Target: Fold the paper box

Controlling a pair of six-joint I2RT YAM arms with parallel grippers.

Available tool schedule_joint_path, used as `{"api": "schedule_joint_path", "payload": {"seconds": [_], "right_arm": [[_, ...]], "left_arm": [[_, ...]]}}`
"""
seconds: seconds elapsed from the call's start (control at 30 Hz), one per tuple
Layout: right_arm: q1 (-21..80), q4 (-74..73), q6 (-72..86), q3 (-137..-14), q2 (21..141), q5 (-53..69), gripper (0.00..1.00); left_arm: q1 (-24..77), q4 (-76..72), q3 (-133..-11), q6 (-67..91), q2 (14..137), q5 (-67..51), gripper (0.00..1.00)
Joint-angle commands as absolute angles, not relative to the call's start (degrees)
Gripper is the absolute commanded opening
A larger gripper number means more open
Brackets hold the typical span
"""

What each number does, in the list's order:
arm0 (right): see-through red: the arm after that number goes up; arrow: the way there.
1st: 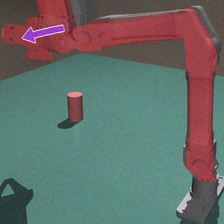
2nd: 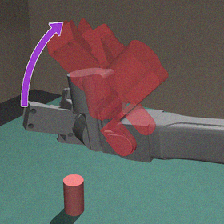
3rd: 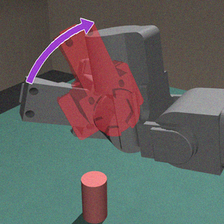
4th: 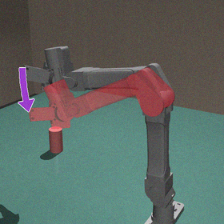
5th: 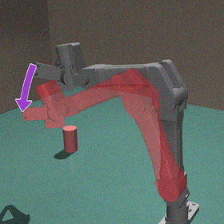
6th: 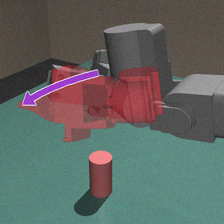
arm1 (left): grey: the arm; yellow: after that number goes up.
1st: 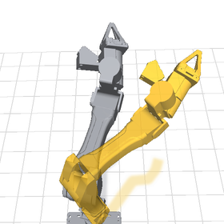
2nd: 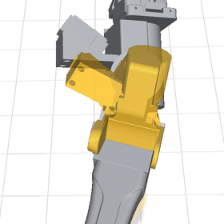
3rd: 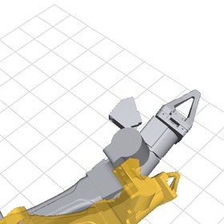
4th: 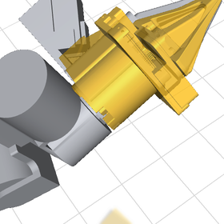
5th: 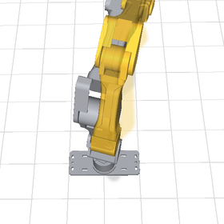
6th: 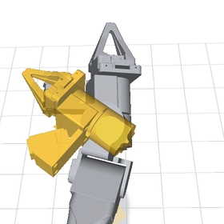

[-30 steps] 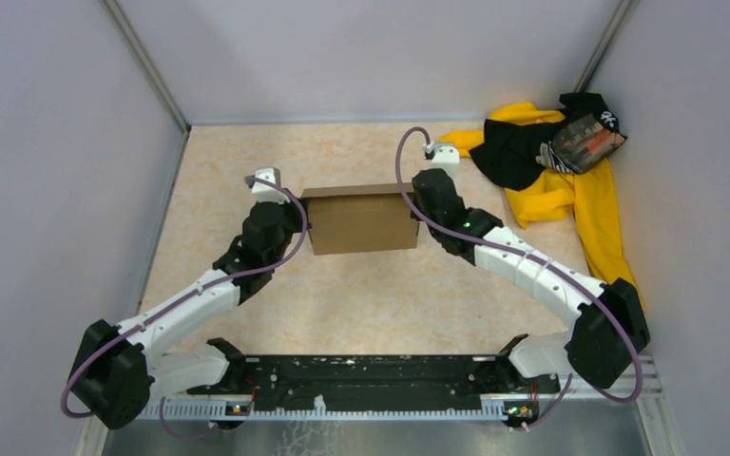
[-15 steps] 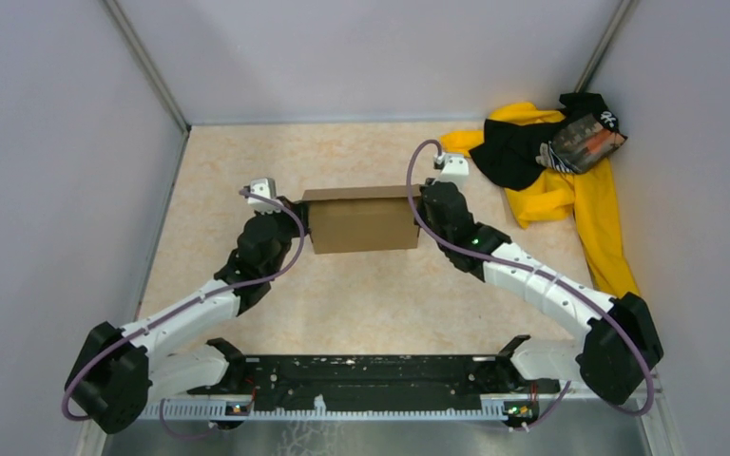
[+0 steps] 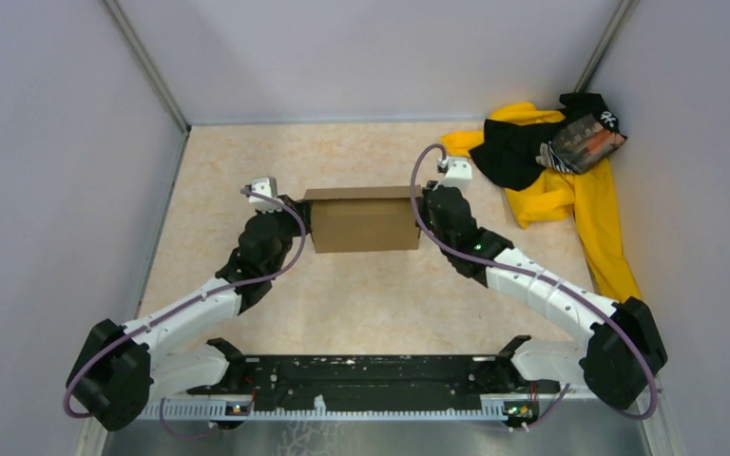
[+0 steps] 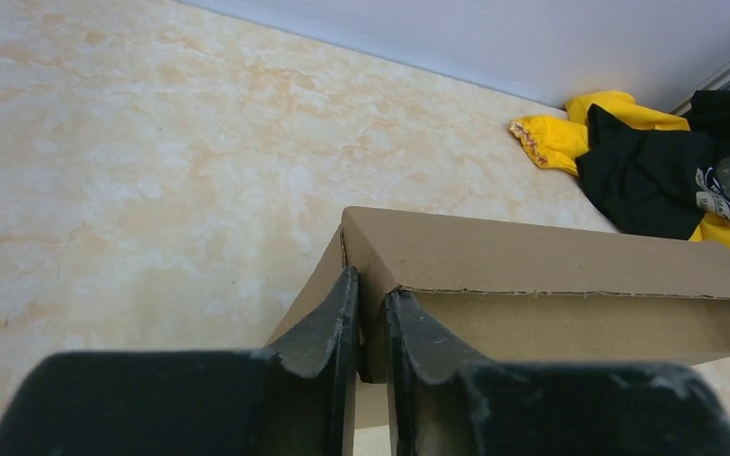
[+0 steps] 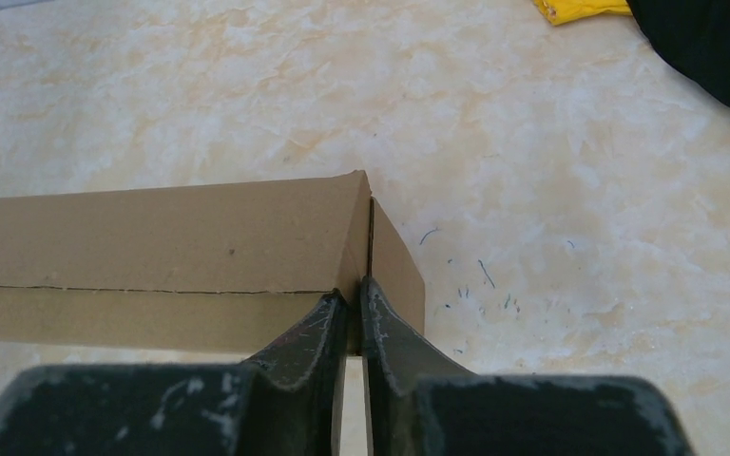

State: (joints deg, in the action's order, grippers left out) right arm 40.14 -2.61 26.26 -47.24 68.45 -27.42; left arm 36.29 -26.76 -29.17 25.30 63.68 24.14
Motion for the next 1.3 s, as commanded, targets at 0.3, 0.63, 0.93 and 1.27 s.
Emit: {"api": "schedule_joint_path", "payload": {"seconds": [0.3, 0.63, 0.93, 1.27], "right_arm": [[42.6, -16.3, 28.8, -44.2, 69.0, -18.7, 0.23], [42.6, -18.0, 28.9, -45.6, 68.3, -19.7, 0.29], [42.6, -18.2, 28.9, -46.1, 68.3, -19.9, 0.32], [42.6, -18.6, 28.5, -47.0, 68.3, -20.3, 0.38]], "left_arm": [[39.8, -2.3, -26.1, 28.5, 67.3, 12.1, 0.29], [39.8, 2.7, -28.9, 28.5, 66.6, 13.7, 0.38], [39.9, 4.5, -29.6, 28.7, 65.8, 14.5, 0.45], [39.9, 6.1, -30.2, 28.4, 64.8, 15.3, 0.51]]}}
